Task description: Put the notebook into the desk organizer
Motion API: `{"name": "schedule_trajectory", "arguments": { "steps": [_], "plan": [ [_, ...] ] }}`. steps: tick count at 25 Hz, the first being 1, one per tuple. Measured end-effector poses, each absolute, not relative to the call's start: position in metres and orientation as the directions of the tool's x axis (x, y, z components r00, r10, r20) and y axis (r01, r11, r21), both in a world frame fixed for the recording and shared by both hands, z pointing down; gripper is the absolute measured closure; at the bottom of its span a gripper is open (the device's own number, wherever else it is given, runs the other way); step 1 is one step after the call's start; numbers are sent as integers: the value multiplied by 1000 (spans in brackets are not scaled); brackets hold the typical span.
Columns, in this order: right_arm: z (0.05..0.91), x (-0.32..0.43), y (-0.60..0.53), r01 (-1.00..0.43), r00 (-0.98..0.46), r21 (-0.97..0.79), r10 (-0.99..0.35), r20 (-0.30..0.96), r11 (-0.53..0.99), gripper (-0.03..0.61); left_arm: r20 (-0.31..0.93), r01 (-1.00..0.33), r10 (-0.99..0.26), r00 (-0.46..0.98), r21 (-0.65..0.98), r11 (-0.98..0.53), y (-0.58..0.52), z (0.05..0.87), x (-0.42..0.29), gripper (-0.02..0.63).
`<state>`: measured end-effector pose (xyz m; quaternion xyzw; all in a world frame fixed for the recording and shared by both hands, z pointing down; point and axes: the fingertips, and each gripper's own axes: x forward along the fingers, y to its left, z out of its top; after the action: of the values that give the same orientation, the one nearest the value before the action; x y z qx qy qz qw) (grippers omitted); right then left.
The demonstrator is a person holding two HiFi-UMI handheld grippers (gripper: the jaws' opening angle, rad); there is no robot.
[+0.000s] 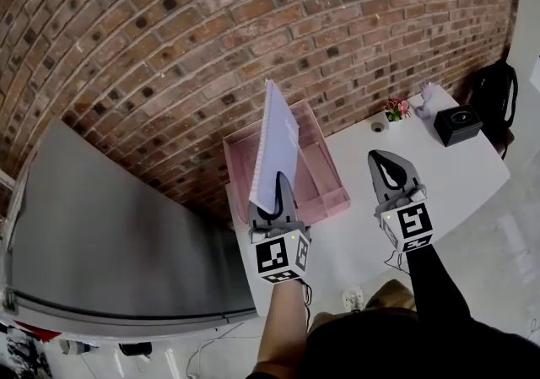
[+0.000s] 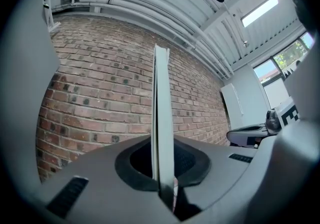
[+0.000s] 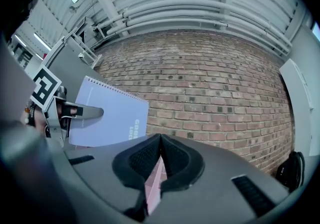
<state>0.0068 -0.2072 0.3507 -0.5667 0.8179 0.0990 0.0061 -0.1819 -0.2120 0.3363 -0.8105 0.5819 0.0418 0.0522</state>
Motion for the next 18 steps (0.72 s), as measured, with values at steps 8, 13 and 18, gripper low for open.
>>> {"name": "schedule_trajectory", "arguments": {
  "steps": [8, 13, 18],
  "plan": [
    [362, 28, -241, -927, -367, 123, -923, -113, 353, 557, -87, -951, -947, 309, -52, -306, -243, 344, -163, 575],
    [365, 31, -276, -895, -441, 127, -891, -107, 427, 557, -55, -962, -961, 272, -36, -271, -269, 350, -153, 575],
    [358, 46, -312, -862, -504, 120, -857, -107, 492, 557, -14, -980, -981, 193, -43, -192, -290, 353, -140, 575]
  ]
}}
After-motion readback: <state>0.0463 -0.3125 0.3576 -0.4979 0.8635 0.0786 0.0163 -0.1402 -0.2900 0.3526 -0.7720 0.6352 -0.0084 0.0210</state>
